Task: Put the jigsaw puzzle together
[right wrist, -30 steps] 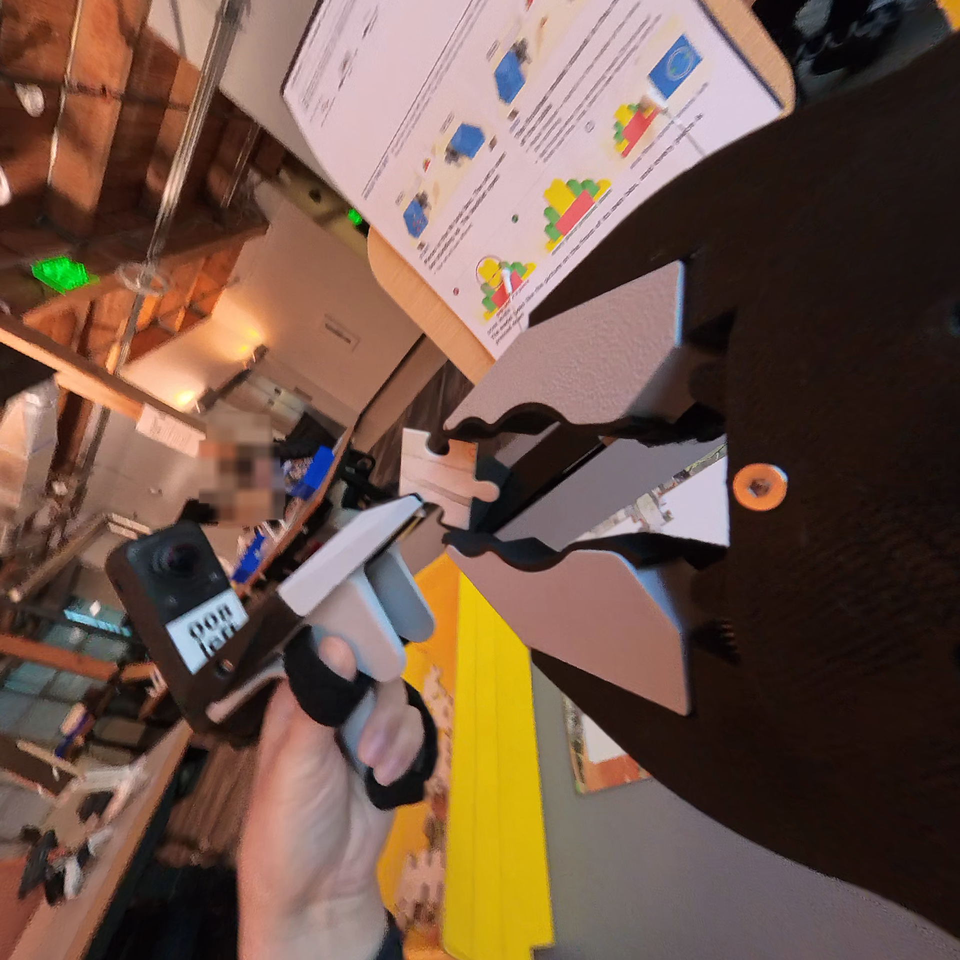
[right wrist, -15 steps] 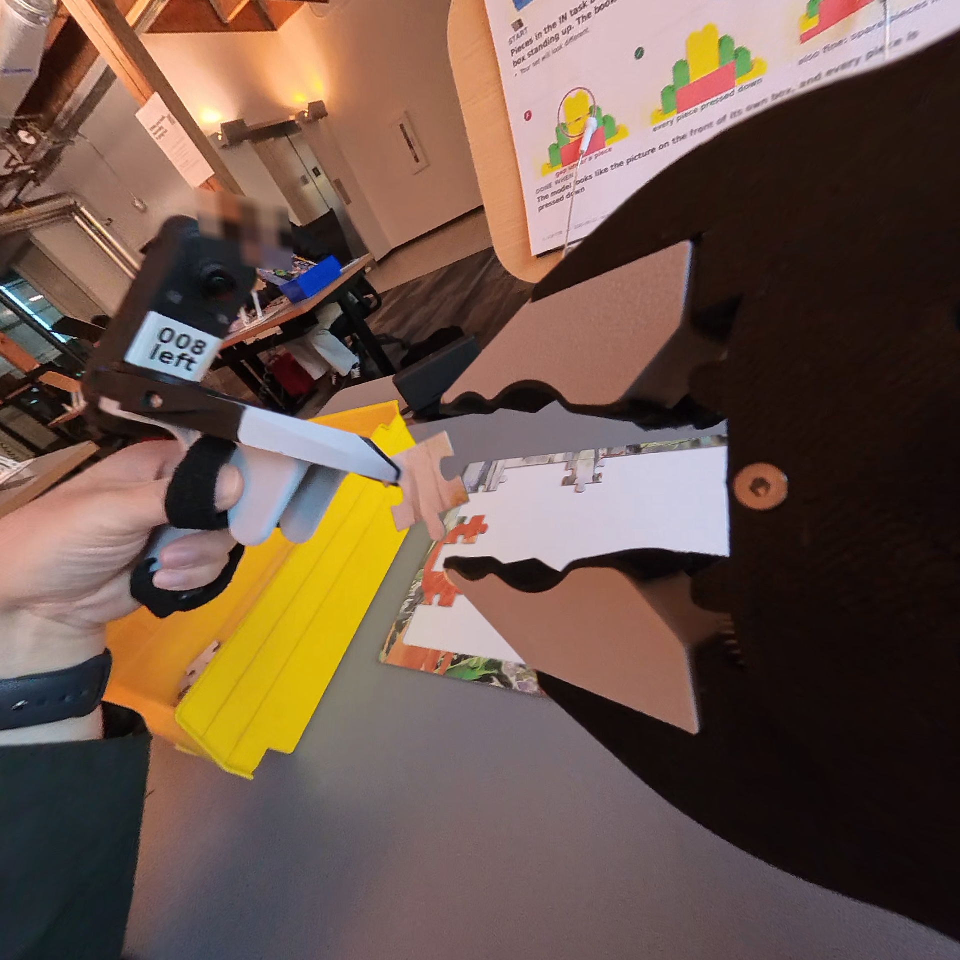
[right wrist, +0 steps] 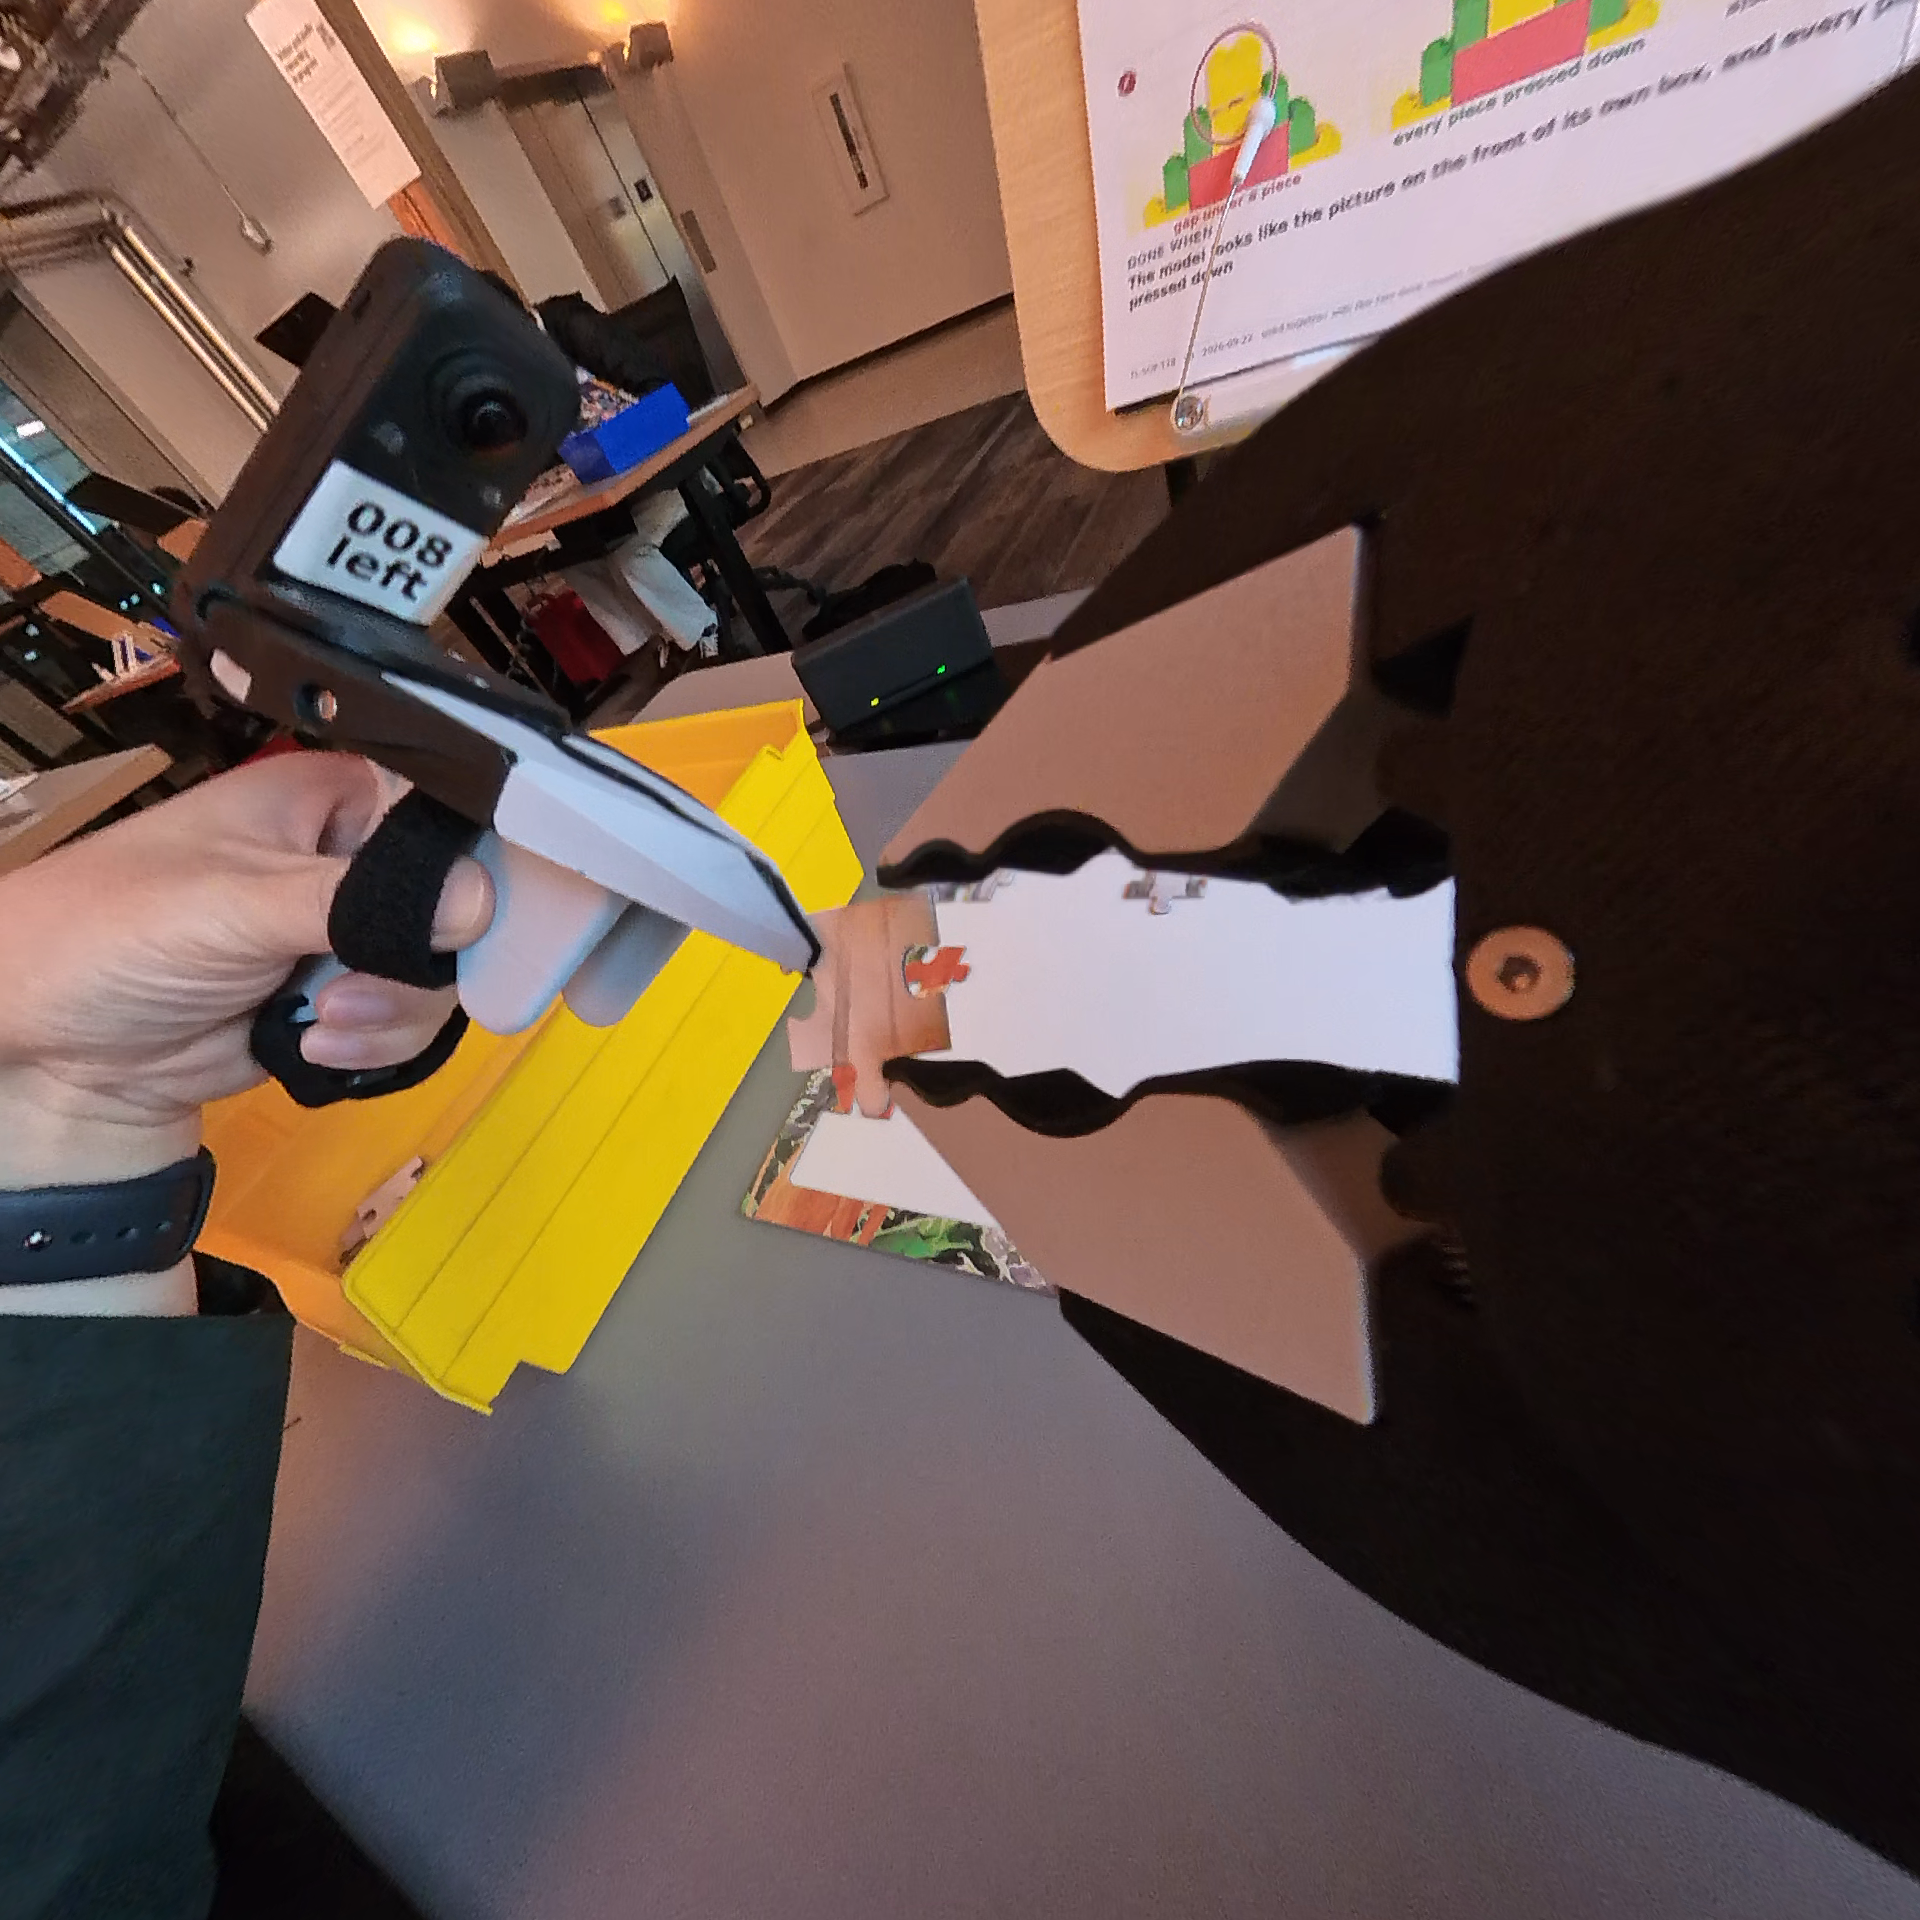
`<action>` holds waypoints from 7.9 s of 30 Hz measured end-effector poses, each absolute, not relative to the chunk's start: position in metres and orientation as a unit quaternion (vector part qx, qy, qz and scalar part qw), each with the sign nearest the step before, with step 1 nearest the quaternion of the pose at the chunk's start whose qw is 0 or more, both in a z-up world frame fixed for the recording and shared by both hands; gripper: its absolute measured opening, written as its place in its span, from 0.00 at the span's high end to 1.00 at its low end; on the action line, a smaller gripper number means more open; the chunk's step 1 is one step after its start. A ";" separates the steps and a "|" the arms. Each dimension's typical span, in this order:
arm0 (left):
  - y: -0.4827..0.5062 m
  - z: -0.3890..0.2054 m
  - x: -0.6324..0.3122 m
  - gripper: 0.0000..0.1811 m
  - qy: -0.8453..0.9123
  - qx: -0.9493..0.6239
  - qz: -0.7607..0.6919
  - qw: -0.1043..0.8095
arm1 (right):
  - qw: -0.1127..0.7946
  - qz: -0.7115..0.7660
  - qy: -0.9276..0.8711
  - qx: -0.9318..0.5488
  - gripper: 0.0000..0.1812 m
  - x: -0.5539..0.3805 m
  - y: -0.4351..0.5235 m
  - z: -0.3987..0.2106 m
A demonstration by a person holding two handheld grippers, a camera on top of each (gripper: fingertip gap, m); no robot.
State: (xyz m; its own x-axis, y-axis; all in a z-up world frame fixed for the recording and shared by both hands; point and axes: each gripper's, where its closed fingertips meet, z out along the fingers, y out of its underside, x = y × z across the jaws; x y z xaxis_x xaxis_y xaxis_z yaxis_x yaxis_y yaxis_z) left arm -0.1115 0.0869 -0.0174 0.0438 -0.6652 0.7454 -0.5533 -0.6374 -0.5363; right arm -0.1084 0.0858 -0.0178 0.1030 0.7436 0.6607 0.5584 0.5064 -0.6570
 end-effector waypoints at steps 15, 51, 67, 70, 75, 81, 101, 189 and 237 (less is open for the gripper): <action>0.110 0.007 -0.123 0.97 0.369 -0.709 -0.595 0.089 | 0.562 0.058 -0.630 -0.533 0.83 -0.099 0.106 -0.015; 0.169 0.074 -0.222 0.99 0.253 -0.716 -0.572 0.310 | 0.280 0.116 -0.598 -0.742 0.80 -0.133 0.278 -0.159; 0.172 0.072 -0.224 0.99 0.243 -0.716 -0.579 0.304 | 0.299 0.213 -0.548 -0.751 0.81 -0.150 0.281 -0.152; 0.173 0.071 -0.224 0.99 0.240 -0.716 -0.582 0.303 | 0.293 0.206 -0.553 -0.752 0.81 -0.147 0.281 -0.158; 0.174 0.071 -0.224 0.99 0.237 -0.715 -0.585 0.301 | 0.292 0.213 -0.548 -0.755 0.83 -0.148 0.278 -0.160; 0.173 0.071 -0.223 0.99 0.237 -0.714 -0.588 0.298 | 0.287 0.197 -0.548 -0.761 0.84 -0.146 0.276 -0.161; 0.170 0.070 -0.221 0.99 0.240 -0.714 -0.591 0.289 | 0.278 0.184 -0.532 -0.778 0.85 -0.154 0.274 -0.158; 0.165 0.187 -0.247 1.00 0.160 -0.521 -0.392 0.741 | 0.656 0.283 -0.195 -0.672 0.82 0.053 0.088 -0.035; 0.258 -0.071 -0.312 0.71 0.207 -0.889 -0.207 0.353 | 0.658 0.151 -0.232 -0.701 0.89 0.072 0.104 -0.058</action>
